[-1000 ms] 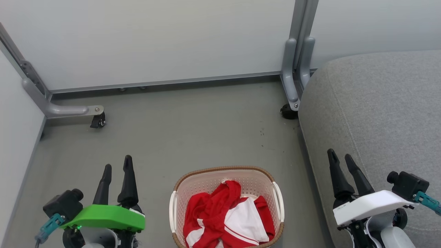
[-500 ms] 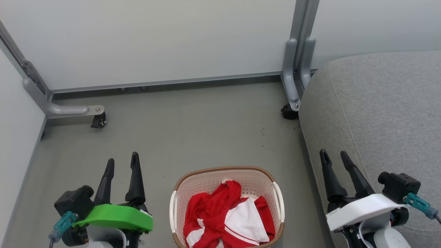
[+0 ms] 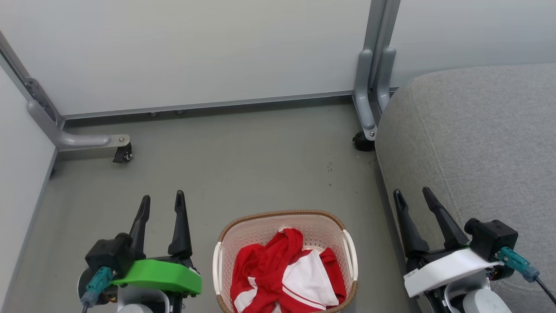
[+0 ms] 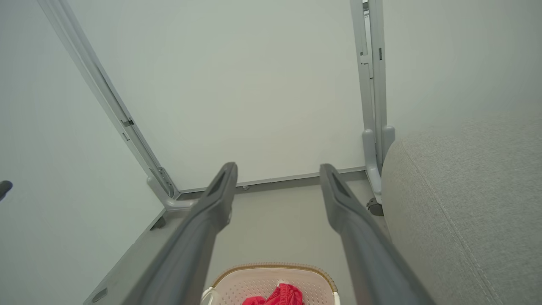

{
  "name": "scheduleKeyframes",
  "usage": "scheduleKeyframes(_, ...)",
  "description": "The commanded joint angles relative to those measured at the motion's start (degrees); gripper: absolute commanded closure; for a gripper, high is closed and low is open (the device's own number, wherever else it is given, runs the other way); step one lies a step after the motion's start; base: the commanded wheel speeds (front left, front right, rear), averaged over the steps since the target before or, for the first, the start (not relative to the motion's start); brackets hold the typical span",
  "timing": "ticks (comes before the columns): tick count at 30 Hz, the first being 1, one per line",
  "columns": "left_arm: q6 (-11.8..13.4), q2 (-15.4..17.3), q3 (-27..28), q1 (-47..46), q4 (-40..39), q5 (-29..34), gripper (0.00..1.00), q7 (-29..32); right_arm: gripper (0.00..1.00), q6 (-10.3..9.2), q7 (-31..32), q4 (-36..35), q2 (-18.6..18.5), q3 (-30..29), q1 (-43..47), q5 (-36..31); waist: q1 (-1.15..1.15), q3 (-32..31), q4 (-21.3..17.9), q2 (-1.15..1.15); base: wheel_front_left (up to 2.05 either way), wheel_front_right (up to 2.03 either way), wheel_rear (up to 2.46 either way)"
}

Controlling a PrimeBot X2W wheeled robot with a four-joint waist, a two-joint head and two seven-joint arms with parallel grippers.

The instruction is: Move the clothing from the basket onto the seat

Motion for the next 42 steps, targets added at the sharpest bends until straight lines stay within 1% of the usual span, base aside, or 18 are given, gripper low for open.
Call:
scheduleKeyframes(1,0.3,0.4,-0.3,0.4,-0.7,1.2,0.00,-0.6,0.00,0.01,-0.6,-0.8,-0.3,0.3,0.5,-1.5,0.00,0.0,0.0,0.00,0.00,0.00,0.00)
scheduleKeyframes(11,0.7,0.4,-1.9,0.7,-0.8,5.9,0.00,-1.8,0.00,0.02,-1.8,-1.7,-0.3,0.9,1.1,-6.6,0.00,0.1,-0.1,0.00,0.00,0.00,0.00)
scheduleKeyframes(19,0.1,0.4,-2.1,1.2,-0.4,8.4,0.00,-2.7,0.00,0.02,-2.7,-2.4,1.3,-2.4,2.0,-8.1,0.00,0.0,-0.2,0.00,0.00,0.00,0.00)
scheduleKeyframes(23,-0.3,0.5,-2.3,1.3,-0.3,9.9,0.00,-3.1,0.00,0.02,-3.2,-2.6,1.7,-3.0,2.3,-9.3,0.00,0.0,-0.2,0.00,0.00,0.00,0.00)
scheduleKeyframes(31,-0.6,0.5,-2.7,1.7,-0.7,12.4,0.00,-4.0,0.00,0.02,-4.0,-3.1,2.0,-2.8,2.5,-12.2,0.00,-0.1,-0.3,0.00,0.00,0.00,0.00)
scheduleKeyframes(36,-0.2,0.5,-3.0,2.0,-0.8,14.1,0.00,-4.5,0.00,0.02,-4.4,-3.4,2.0,-2.4,2.8,-14.1,0.00,-0.1,-0.4,0.00,0.00,0.00,0.00)
scheduleKeyframes(42,-0.1,0.5,-3.3,2.1,-0.8,13.6,0.00,-4.5,0.00,0.01,-4.5,-3.6,1.8,-2.2,2.7,-14.6,0.00,-0.1,-0.6,0.00,0.00,0.00,0.00)
